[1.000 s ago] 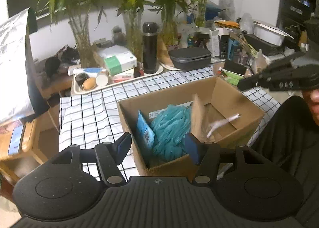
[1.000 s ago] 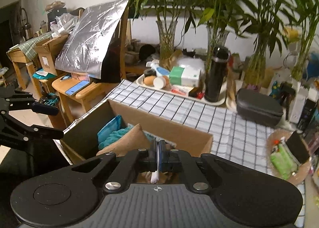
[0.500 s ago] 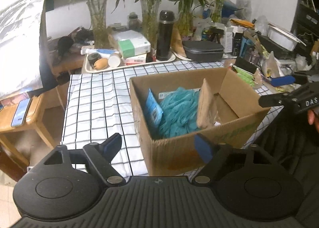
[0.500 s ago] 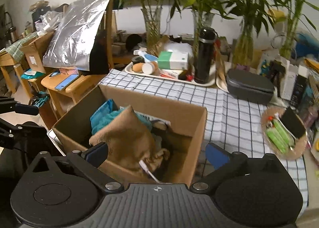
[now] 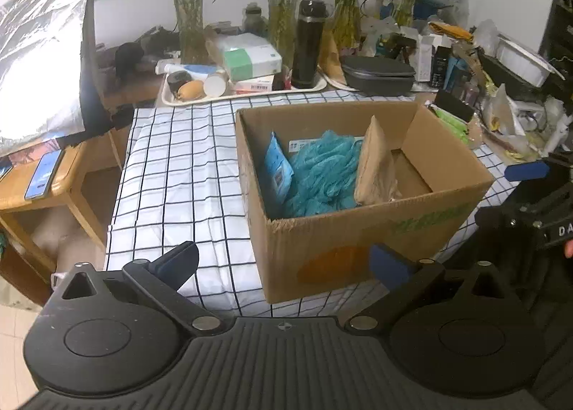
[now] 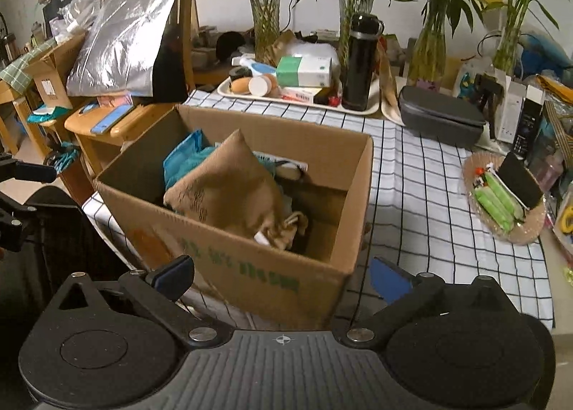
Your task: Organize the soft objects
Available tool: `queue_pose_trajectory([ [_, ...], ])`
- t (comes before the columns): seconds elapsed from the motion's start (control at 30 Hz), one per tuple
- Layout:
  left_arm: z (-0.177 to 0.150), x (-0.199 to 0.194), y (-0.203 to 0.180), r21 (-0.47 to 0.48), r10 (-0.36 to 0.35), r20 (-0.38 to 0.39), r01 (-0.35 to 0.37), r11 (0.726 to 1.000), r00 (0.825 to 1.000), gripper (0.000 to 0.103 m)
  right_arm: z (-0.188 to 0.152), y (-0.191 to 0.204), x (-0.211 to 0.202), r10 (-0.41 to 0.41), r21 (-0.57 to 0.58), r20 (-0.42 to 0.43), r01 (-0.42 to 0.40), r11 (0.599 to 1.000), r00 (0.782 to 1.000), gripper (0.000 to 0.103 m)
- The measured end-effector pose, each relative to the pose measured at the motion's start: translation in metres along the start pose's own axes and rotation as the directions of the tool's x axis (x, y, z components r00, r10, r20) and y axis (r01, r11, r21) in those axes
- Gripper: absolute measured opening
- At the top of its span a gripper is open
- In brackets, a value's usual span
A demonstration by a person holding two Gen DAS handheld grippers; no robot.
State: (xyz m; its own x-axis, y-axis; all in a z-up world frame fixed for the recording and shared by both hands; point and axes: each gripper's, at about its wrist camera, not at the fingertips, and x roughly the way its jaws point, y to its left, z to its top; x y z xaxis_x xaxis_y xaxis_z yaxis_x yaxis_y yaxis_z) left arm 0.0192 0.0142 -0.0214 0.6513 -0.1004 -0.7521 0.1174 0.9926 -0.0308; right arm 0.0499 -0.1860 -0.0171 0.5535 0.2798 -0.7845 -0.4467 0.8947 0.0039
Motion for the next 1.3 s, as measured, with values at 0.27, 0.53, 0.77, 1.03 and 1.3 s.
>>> queue_pose_trajectory([
  [0.27,-0.005,0.01,-0.005,0.018,0.035,-0.061,-0.034,0.999,0.998,0.103,-0.008,0.009,0.005,-0.018,0.013,-0.038,0.019,1.0,0.999,0.103],
  [0.53,-0.006,0.016,-0.007,0.032,0.038,-0.089,-0.035,0.999,0.995,0.103,-0.011,0.012,0.006,-0.053,0.025,-0.055,0.054,0.998,0.997,0.103],
  [0.77,-0.004,0.017,-0.009,0.034,0.048,-0.088,-0.045,0.998,0.995,0.103,-0.011,0.011,0.007,-0.055,0.026,-0.057,0.056,0.998,0.997,0.103],
  [1.03,-0.003,0.019,-0.011,0.055,0.059,-0.089,-0.054,0.997,0.994,0.103,-0.011,0.009,0.007,-0.071,0.03,-0.05,0.072,0.997,0.996,0.103],
  [1.3,-0.002,0.019,-0.015,0.069,0.064,-0.083,-0.059,0.996,0.994,0.103,-0.01,0.005,0.006,-0.07,0.044,-0.05,0.072,0.996,0.996,0.103],
])
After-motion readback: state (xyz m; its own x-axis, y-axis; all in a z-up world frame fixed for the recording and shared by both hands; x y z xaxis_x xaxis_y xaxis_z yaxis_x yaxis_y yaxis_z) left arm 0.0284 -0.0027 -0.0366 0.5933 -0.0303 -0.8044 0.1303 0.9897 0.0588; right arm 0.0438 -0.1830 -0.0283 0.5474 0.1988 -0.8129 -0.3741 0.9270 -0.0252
